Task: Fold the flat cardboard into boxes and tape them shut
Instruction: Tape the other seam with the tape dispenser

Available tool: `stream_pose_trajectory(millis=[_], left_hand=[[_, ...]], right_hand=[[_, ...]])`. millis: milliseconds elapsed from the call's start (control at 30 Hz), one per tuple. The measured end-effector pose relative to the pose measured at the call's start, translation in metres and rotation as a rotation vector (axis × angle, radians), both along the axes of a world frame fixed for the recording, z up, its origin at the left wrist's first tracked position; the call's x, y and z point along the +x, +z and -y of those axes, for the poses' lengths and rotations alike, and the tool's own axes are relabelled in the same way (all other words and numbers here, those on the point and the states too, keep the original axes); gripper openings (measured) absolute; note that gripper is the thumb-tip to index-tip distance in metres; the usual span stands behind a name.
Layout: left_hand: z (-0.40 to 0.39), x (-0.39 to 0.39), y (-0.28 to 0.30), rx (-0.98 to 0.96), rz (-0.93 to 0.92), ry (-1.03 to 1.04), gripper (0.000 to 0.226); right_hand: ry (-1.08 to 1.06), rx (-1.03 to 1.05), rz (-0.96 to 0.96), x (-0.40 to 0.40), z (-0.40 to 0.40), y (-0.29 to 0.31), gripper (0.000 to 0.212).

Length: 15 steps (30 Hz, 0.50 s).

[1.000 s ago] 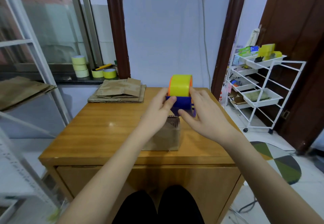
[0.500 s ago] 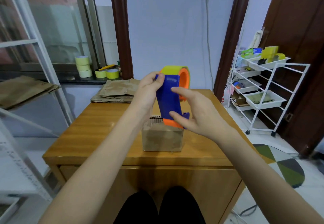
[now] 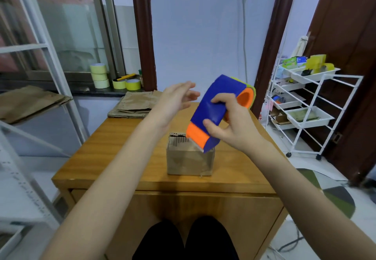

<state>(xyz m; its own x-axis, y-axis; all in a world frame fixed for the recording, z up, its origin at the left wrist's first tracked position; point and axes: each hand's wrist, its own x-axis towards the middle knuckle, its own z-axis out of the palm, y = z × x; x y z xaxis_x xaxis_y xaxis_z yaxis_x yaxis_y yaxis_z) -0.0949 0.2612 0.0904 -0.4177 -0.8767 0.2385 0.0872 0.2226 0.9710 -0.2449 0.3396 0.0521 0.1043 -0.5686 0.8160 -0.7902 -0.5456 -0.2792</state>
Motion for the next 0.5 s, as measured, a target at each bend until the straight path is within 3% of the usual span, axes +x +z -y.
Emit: stream_pose_trajectory(millis=[133, 333, 500], left_hand=[[-0.005, 0.011, -0.040, 0.213, -0.070, 0.023, 0.024], [-0.021, 0.007, -0.062, 0.568, -0.260, -0.187, 0.039], [-0.029, 0.003, -0.060, 0.659, -0.397, -0.229, 0.037]], right_hand=[[0.040, 0.023, 0.356, 0.000, -0.001, -0.002, 0.040], [0.078, -0.004, 0.514, 0.009, 0.004, -0.008, 0.055], [0.018, -0.043, 0.587, 0.012, 0.010, -0.011, 0.064]])
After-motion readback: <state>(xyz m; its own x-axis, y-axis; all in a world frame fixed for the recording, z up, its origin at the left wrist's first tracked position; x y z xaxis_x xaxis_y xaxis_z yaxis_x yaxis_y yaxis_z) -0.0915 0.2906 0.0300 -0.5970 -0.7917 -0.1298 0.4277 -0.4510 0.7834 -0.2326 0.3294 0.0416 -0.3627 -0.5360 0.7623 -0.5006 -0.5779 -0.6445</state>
